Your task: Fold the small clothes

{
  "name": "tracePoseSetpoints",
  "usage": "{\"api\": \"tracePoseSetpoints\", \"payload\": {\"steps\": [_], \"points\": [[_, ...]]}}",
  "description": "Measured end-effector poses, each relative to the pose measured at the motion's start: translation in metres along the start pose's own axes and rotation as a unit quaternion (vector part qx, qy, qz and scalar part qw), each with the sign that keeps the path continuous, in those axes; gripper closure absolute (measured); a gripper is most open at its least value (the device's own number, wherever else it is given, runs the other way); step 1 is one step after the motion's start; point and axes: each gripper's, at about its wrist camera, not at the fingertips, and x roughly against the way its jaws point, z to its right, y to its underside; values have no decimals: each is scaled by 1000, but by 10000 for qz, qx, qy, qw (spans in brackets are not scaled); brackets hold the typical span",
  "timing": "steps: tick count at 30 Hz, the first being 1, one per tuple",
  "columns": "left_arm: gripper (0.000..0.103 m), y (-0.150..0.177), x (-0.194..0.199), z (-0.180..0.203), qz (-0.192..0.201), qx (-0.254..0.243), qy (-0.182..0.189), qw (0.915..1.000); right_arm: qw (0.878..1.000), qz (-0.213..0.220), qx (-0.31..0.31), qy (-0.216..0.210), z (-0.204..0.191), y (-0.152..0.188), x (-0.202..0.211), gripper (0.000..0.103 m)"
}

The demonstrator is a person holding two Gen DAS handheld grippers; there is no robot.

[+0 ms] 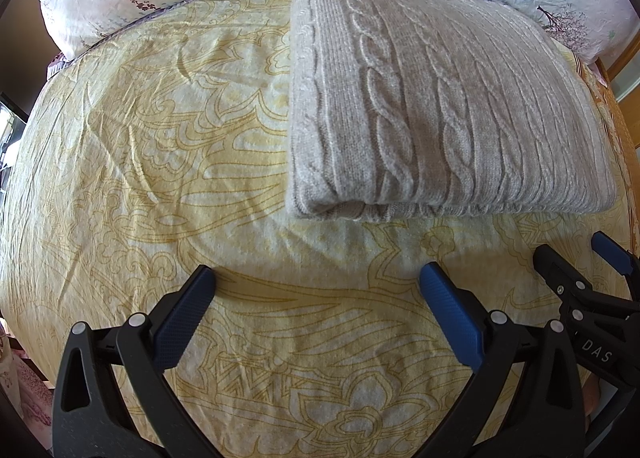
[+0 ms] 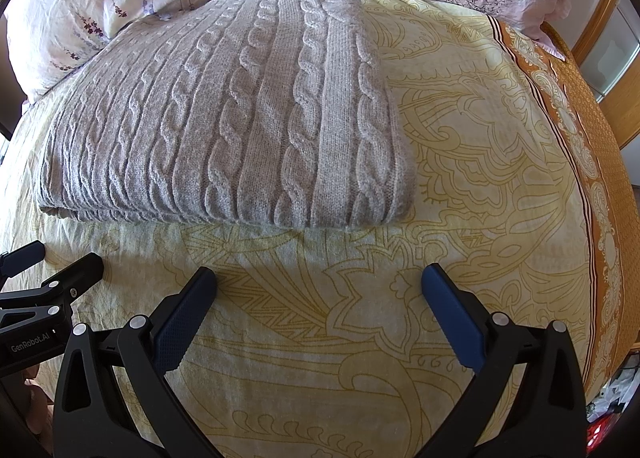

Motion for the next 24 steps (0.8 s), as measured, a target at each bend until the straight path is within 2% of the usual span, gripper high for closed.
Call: {"api": "tracePoseSetpoints", "payload": {"steps": [24], "points": [[2,-1,-1,2,28,-79,24,10000,10000,6,-3,1,0,0,0,1]]}}
